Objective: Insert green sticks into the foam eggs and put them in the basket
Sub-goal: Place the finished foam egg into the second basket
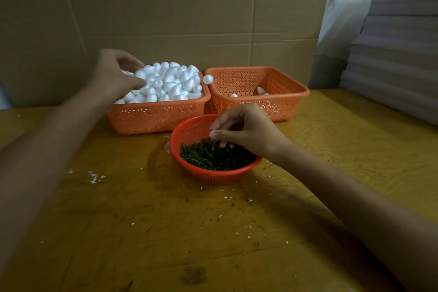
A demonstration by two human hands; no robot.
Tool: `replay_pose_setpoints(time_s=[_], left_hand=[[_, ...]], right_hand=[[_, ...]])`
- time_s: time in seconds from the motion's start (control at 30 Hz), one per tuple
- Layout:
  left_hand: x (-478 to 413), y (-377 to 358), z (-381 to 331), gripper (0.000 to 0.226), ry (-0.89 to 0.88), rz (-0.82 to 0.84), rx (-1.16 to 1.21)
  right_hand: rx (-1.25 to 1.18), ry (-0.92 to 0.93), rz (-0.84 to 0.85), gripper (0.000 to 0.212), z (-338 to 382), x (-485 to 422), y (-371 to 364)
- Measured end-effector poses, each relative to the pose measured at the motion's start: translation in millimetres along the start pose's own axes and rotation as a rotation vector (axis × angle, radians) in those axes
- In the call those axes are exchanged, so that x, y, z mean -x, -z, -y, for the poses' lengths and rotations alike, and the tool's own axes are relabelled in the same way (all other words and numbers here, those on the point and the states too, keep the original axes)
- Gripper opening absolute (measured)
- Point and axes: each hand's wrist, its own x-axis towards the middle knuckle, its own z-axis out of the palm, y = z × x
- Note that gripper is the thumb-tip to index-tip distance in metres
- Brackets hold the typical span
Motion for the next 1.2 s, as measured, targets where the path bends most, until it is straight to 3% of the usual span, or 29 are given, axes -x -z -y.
replay_pose_setpoints(time_s=[0.13, 0.3, 0.47, 0.7, 0.97, 1.2], left_hand=[[31, 1, -14, 0.034, -0.029, -0.023, 0.230], [80, -9, -23, 0.032, -0.020, 0.105, 0.449], [125, -20, -20, 0.029, 0.084, 0.246, 0.829], [151, -31, 0, 0.048, 0.197, 0.206, 1.041], [160, -29, -5, 0.018, 0.283, 0.122, 1.171], [165, -29, -2, 0.034, 0.321, 0.164, 1.234]], right_hand=[[0.115, 0.021, -0.007, 0.009, -2, -1, 0], [0.189, 0.050, 0.024, 0.010, 1, 0, 1], [0.272, 0.063, 0.043, 0.012, 5, 1, 0], [0.307, 0.075, 0.035, 0.015, 6, 2, -3], [0.299, 0.079, 0.041, 0.014, 6, 3, -2], [0.294, 0.070, 0.044, 0.015, 6, 3, -3]])
